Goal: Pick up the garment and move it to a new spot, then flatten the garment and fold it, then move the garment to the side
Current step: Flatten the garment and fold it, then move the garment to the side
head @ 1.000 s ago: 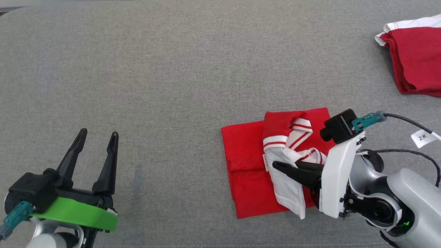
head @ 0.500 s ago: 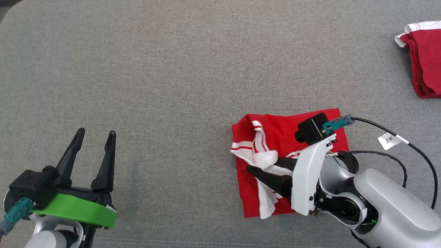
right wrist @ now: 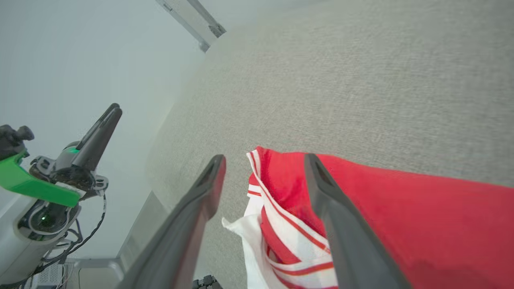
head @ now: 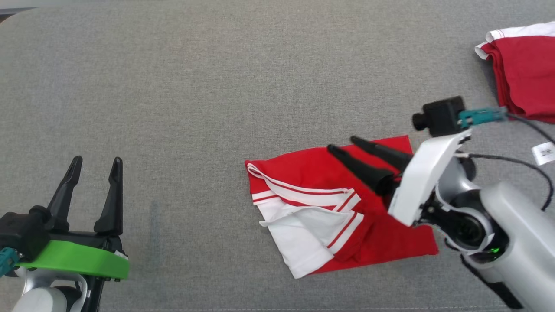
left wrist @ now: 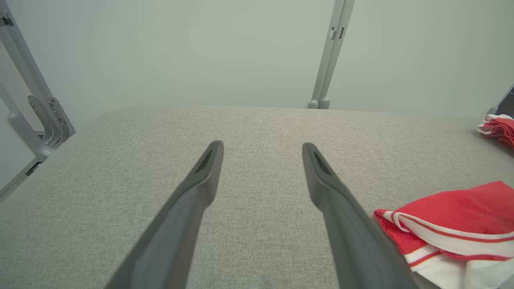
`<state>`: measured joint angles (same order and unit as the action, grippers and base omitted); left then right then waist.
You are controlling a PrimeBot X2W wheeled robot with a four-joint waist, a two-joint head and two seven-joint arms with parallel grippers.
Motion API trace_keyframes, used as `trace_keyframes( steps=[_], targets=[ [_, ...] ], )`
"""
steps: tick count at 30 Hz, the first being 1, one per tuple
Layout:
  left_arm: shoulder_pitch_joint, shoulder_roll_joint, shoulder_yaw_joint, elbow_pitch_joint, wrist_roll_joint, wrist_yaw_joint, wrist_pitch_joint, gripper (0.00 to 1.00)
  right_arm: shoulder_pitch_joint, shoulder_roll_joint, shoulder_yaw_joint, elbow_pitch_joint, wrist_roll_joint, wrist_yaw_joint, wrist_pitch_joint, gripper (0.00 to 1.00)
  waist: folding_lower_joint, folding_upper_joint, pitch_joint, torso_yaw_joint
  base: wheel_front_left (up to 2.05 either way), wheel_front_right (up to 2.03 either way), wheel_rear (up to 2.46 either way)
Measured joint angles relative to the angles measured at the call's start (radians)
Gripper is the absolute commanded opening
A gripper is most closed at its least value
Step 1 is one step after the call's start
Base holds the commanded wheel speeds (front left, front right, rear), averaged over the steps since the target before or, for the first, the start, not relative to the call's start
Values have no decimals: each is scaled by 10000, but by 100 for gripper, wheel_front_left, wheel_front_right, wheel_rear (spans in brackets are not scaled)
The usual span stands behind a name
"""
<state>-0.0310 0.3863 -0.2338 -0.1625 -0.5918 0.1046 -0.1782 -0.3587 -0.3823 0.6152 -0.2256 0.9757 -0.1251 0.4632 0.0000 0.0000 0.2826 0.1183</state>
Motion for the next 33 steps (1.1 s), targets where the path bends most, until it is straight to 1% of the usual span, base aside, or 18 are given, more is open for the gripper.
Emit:
trace_keyframes(
  steps=[3, 5, 7, 9, 12, 19, 24, 30, 31, 32, 33],
  targets=[
    [1, 8, 25, -33, 0, 2, 0, 100, 64, -652, -886, 155, 10, -2, -224, 100, 0, 0, -30, -118, 0, 0, 0],
    [2, 4, 19, -75, 0, 2, 0, 100, 358, -1064, -1381, 472, 52, -8, -240, 100, 0, 0, -43, -168, 0, 0, 0],
    [6, 0, 12, -90, 0, 6, -2, 100, 882, -1290, -1682, 974, 217, -12, -224, 100, 0, 0, -40, -206, 0, 0, 0],
    [9, -2, -6, -104, 0, 10, -2, 100, 1409, -1436, -1714, 1402, 238, -12, -125, 100, 0, 0, -20, -228, 0, 0, 0],
    [12, -4, -44, -196, -2, 10, 2, 100, 1891, -1430, -1887, 1730, 535, -12, -123, 100, 0, 0, 46, -233, 0, 0, 0],
    [7, -6, -115, -314, -2, 10, 12, 100, 1941, -1315, -2044, 2067, 802, -12, -4, 100, 0, 0, 315, -124, 0, 0, 0],
    [-11, -15, -236, -307, 0, 10, 13, 100, 1800, -1185, -1875, 2280, 819, -12, 186, 100, 0, 0, 434, 38, 0, 0, 0],
    [-14, -33, -222, -267, 2, 10, 13, 100, 1376, -1191, -1480, 2529, 819, -10, 742, 100, 0, 0, 465, 173, 0, 0, 0],
    [-18, -38, -234, -251, 2, 10, 13, 100, 1336, -1204, -1450, 2568, 819, -10, 825, 38, 0, 0, 462, 189, 0, 0, 0],
    [-29, -52, -261, -224, 4, 10, 13, 100, 1304, -1214, -1444, 2623, 819, -6, 890, 0, 0, 0, 458, 211, 0, 0, 0],
    [-45, -84, -274, -186, 4, 10, 13, 100, 1252, -1221, -1407, 2675, 821, -2, 984, 0, 0, 0, 449, 234, 0, 0, 0]
  ],
)
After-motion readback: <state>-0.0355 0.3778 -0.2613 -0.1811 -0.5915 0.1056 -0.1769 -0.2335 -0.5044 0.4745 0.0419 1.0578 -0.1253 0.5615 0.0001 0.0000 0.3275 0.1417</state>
